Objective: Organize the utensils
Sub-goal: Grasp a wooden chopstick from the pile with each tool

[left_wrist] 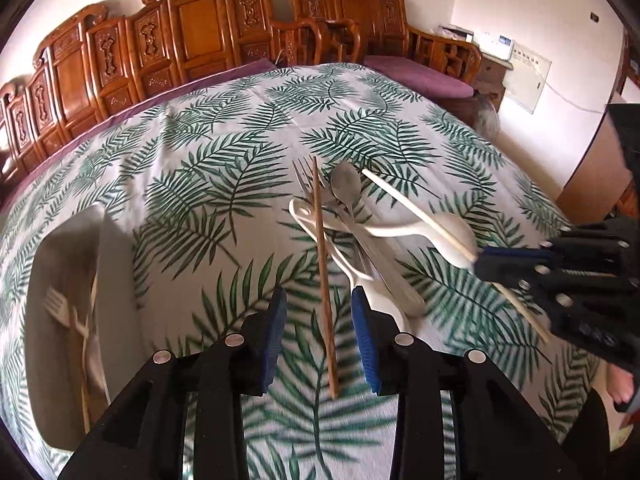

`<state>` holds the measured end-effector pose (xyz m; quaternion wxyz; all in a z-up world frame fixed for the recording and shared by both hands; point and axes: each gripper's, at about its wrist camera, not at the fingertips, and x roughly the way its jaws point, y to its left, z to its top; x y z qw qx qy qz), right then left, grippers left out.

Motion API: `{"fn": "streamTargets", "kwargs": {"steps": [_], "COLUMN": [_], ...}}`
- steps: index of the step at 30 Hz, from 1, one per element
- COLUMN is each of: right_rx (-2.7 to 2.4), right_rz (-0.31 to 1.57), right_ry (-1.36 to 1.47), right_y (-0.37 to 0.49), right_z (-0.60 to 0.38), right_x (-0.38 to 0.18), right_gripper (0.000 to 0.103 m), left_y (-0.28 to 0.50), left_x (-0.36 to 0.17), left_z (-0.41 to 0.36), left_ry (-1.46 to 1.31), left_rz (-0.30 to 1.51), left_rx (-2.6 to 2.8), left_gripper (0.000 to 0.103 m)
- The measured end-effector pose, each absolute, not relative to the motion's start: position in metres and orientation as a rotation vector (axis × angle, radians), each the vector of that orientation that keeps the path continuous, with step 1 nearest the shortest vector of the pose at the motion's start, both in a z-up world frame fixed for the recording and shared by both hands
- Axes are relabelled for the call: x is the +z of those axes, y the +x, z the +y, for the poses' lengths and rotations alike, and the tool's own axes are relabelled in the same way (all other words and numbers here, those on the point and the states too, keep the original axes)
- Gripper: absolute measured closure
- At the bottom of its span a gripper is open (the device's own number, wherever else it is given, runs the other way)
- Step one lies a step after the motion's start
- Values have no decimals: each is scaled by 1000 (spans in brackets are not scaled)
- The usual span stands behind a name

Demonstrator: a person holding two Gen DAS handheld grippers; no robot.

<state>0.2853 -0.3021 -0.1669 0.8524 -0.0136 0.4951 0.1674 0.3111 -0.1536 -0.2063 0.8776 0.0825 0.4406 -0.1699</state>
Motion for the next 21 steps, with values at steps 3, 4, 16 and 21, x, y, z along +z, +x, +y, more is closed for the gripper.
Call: {"fn": "streamTargets", "kwargs": {"steps": [3,4,16,21], "right_rx": [351,352,350,340], "right_rz": [1043,1043,1053,1052], "right_ry": [-19,-17,5,6], "right_y": [287,287,289,288], "right_z": [-305,-306,-311,-314], "right_x": [-167,-167,-172,-172], "right_gripper": [97,97,97,97], "left_y": [324,328,355,358], "left_x": [-213,-216,-231,-232], "left_z": [-156,-157,-161,-165], "left_ry": [177,177,151,148], "left_rz": [942,950,1015,1024], "left_rx": [-354,-354,-354,-356], "left_gripper": [71,71,72,81]}}
